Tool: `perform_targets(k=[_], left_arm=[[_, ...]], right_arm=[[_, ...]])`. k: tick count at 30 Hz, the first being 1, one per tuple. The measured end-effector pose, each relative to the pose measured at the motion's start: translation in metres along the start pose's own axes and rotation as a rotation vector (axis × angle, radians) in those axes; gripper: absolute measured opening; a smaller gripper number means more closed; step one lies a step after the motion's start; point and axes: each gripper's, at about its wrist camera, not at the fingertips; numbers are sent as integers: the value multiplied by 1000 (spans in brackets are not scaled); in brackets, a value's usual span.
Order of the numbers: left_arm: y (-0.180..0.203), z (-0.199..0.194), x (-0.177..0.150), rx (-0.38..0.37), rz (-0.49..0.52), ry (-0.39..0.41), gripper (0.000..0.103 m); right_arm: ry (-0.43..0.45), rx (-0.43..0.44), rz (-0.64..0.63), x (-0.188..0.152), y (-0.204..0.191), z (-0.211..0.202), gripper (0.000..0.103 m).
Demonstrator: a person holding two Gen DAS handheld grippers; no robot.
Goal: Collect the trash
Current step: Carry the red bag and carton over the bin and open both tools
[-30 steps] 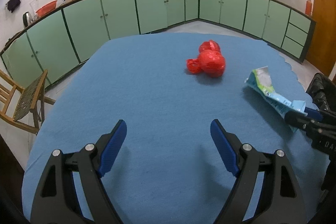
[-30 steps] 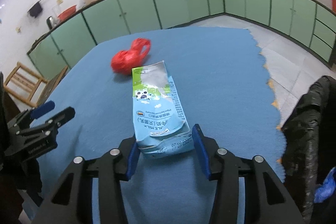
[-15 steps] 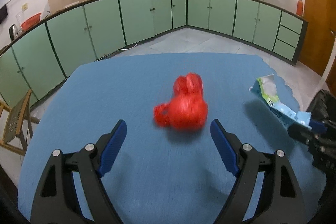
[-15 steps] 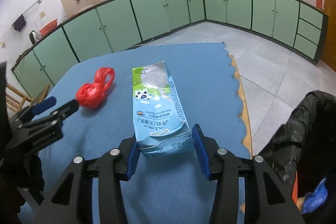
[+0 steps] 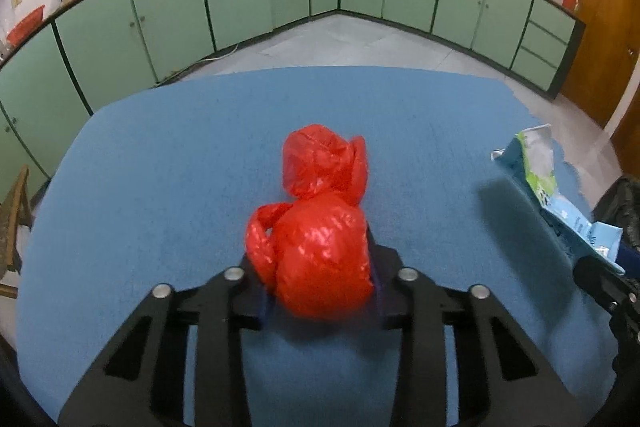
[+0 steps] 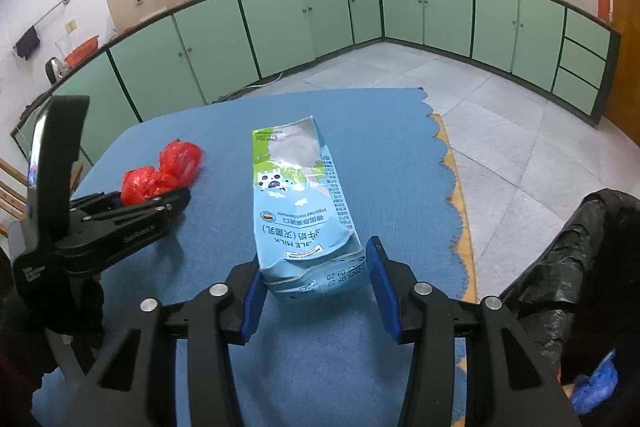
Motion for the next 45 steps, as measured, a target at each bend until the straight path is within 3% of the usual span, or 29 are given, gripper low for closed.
perform_targets(k=[9, 21, 33, 45], left_arm=[[9, -77, -17, -30, -6, 115, 28], [49, -185, -41, -113, 6, 188, 28], [123, -244, -68, -232, 85, 230, 28], [223, -257, -103, -361, 211, 231, 28]], right_arm=[[55, -15, 4, 9, -1, -48, 47], [163, -21, 32, 4, 12, -145, 47], [257, -111, 71, -23, 58, -237, 47], [247, -265, 162, -73, 130, -281, 47]])
Point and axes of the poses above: each gripper's, at about its wrist camera, not at the fingertips, and z roughly the way its jaws point, y to its right, x to its top, and after that the axes turned 12 degrees about -z, right-handed
